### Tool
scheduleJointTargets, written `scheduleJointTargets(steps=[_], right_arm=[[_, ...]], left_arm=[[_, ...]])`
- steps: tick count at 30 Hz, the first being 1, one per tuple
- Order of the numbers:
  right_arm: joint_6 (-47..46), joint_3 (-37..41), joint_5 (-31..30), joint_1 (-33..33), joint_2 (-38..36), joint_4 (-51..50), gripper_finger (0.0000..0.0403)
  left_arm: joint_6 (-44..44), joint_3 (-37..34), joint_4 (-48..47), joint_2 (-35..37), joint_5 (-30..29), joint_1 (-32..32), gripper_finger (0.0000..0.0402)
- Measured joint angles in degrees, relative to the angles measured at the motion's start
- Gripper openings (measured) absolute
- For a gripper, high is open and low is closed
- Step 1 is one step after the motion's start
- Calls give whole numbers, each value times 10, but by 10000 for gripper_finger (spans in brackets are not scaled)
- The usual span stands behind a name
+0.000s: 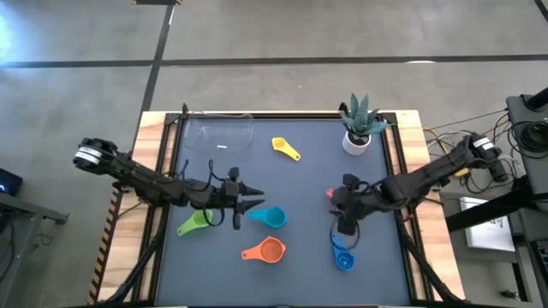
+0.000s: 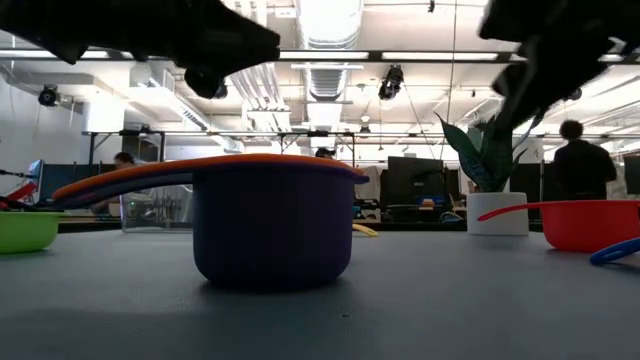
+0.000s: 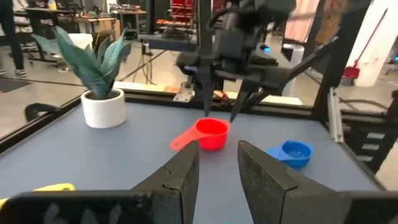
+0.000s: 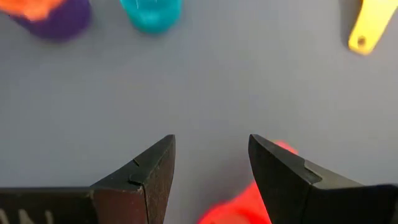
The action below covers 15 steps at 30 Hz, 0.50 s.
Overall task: Nest measuring cups in basket
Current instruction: Stack the red measuring cup on top of the orange measuring cup
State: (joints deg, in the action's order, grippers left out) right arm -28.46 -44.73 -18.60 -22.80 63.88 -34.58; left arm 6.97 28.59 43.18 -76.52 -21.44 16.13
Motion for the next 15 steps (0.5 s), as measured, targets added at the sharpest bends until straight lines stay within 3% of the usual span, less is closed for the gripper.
scheduleJointTargets(steps=[9, 15], right_arm=[[-208, 1, -39, -62, 1, -70, 194], [-259, 3, -54, -67, 36, -89, 194]], left_arm=[[-3, 34, -28, -3, 0, 25, 93], [-4, 42, -28, -19, 0, 26, 93]])
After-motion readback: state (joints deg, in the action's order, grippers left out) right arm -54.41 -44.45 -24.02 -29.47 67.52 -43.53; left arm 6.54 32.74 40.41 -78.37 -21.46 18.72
